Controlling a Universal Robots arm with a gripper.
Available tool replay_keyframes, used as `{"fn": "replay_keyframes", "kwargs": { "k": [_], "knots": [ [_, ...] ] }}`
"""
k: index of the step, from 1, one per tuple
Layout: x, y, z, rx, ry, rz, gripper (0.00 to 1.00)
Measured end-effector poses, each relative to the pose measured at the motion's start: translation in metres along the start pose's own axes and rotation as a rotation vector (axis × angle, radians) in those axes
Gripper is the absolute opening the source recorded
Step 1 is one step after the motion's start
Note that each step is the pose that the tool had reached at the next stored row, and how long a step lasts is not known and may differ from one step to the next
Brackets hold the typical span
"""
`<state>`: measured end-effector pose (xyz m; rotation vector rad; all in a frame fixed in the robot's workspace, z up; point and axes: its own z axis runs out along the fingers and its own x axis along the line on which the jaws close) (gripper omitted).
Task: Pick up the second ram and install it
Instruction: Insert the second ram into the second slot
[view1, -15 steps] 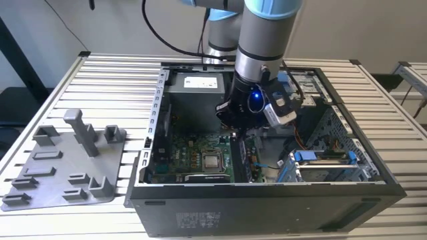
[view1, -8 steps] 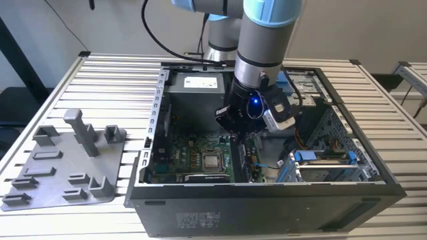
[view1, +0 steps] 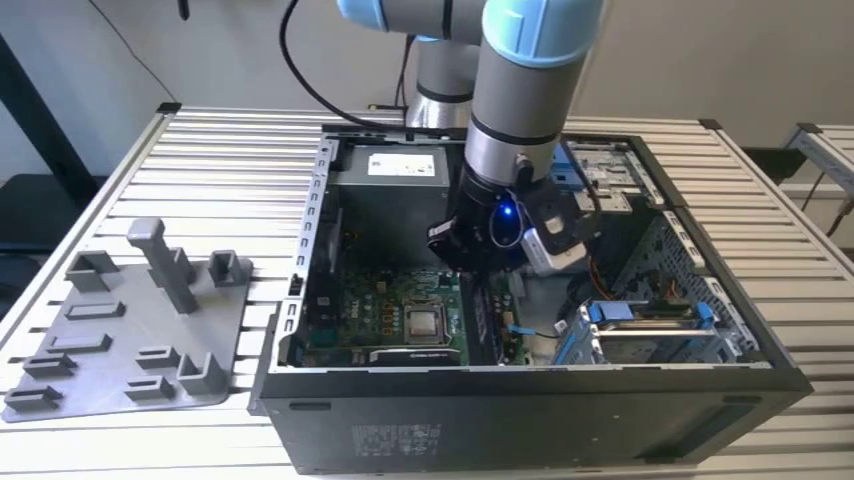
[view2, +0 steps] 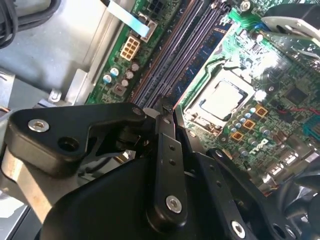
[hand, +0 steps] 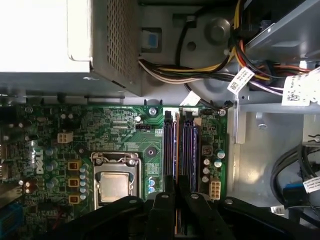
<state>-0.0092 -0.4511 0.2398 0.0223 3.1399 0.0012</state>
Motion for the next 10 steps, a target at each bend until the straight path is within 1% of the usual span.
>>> {"fn": "replay_keyframes", "kwargs": {
  "k": [5,10],
  "knots": [
    [0.0002,-0.0058,0.0036,-0.0103,0.0001,0.009,0.14],
    [0.0002,-0.0092,0.0074,-0.0135,-0.0001,0.029,0.14]
  ]
}}
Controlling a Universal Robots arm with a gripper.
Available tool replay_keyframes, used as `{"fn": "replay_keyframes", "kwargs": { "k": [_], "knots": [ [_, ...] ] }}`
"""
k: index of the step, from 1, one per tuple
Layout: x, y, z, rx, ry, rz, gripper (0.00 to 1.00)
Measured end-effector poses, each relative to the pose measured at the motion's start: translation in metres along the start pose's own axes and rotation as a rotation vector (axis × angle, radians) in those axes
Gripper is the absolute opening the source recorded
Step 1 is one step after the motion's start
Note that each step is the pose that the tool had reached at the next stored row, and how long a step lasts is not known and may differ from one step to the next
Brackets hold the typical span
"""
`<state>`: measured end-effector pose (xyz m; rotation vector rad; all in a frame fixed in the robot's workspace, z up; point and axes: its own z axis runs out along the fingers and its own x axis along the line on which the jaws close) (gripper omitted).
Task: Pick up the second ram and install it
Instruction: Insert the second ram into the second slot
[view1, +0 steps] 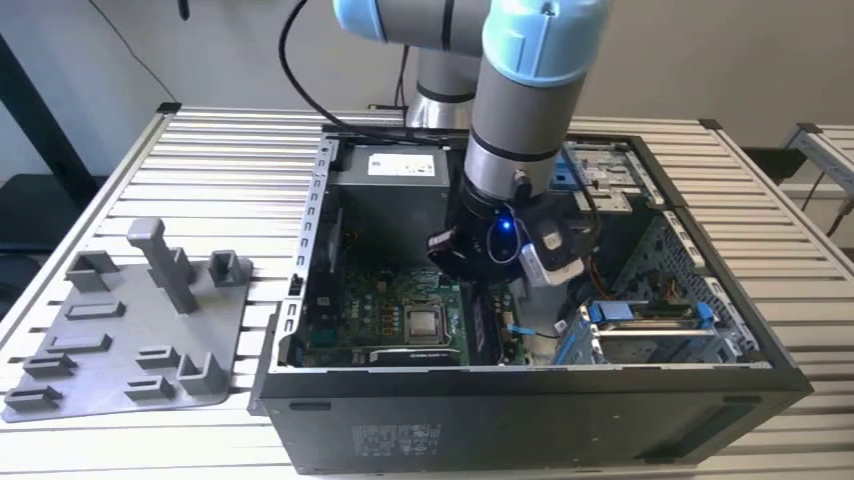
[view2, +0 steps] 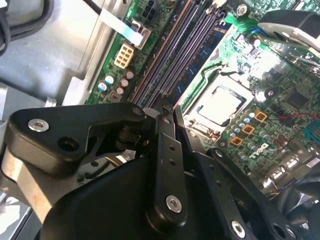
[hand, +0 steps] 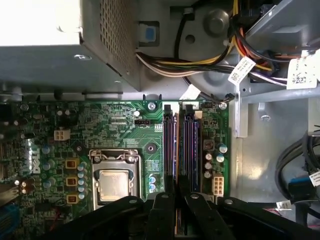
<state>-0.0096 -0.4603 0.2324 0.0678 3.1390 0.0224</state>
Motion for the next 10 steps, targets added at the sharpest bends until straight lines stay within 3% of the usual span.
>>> {"fn": "replay_keyframes", "kwargs": {
  "k": [10],
  "knots": [
    [-0.0001,-0.0016,0.0074,0.0003,0.0009,0.001,0.14]
  ]
}}
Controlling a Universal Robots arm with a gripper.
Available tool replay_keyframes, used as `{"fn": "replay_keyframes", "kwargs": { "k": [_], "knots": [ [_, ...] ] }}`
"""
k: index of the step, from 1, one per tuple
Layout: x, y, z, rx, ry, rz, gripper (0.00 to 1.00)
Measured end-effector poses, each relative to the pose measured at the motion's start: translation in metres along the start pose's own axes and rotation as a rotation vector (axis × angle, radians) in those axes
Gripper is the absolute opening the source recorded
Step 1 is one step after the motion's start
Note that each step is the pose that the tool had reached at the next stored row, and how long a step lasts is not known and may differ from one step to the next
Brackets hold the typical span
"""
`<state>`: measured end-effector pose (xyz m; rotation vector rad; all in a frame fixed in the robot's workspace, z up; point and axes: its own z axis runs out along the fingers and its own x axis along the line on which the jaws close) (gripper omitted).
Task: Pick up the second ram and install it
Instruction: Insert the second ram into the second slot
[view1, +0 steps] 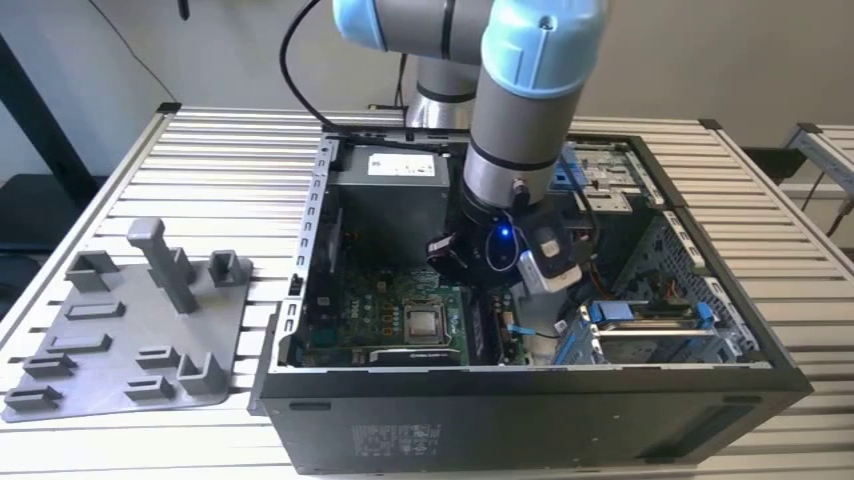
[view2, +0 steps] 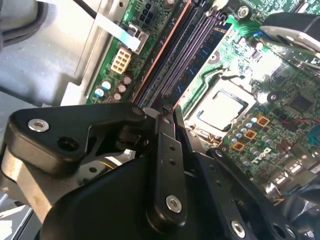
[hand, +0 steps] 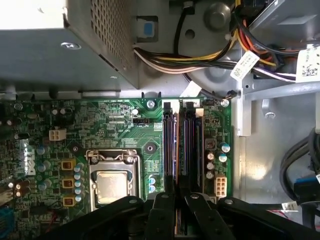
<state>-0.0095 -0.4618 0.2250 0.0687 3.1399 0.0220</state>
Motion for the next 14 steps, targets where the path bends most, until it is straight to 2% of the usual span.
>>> {"fn": "replay_keyframes", "kwargs": {
  "k": [8,14],
  "knots": [
    [-0.0002,-0.0039,0.0025,0.0,0.0001,0.0,0.14],
    [-0.0002,-0.0041,0.0055,0.0002,0.0002,0.0,0.14]
  ]
}}
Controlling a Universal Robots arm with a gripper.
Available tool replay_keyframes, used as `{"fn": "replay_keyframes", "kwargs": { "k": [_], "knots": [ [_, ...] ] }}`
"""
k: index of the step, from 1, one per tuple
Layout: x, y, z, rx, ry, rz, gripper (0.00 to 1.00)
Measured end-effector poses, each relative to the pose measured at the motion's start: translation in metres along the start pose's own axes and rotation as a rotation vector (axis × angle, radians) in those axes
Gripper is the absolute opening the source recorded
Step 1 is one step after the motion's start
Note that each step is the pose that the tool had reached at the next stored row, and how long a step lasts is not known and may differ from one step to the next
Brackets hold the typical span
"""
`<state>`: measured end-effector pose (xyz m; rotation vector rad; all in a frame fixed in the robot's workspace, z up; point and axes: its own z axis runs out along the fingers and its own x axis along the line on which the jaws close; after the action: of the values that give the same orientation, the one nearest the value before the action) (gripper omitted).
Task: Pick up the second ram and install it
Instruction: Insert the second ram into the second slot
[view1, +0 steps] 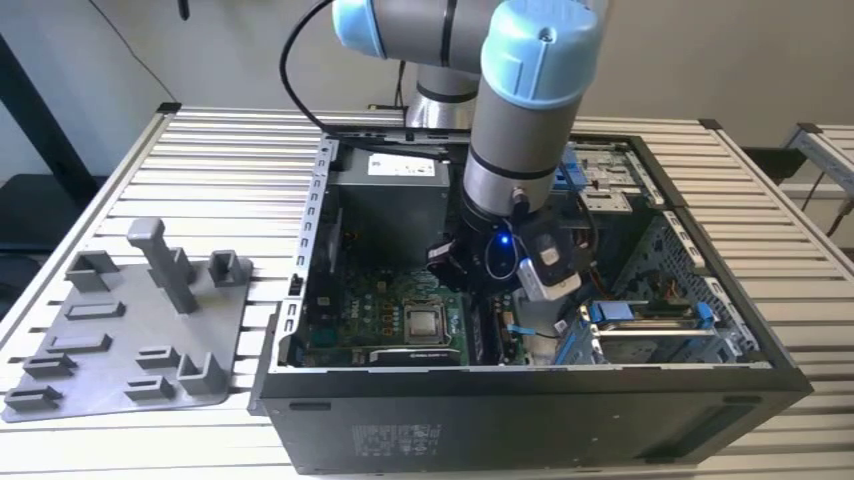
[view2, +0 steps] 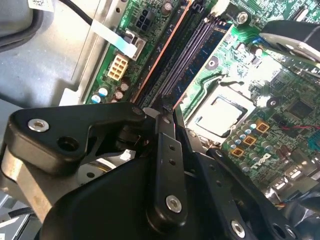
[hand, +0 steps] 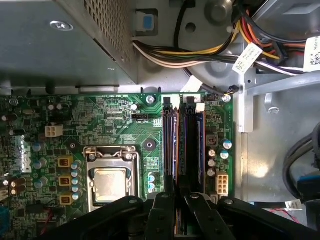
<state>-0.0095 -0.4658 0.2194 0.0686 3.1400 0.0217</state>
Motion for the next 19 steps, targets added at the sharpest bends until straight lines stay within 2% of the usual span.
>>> {"fn": "replay_keyframes", "kwargs": {
  "k": [19],
  "knots": [
    [-0.0013,0.0011,0.003,0.0001,0.0002,0.0,0.14]
  ]
}}
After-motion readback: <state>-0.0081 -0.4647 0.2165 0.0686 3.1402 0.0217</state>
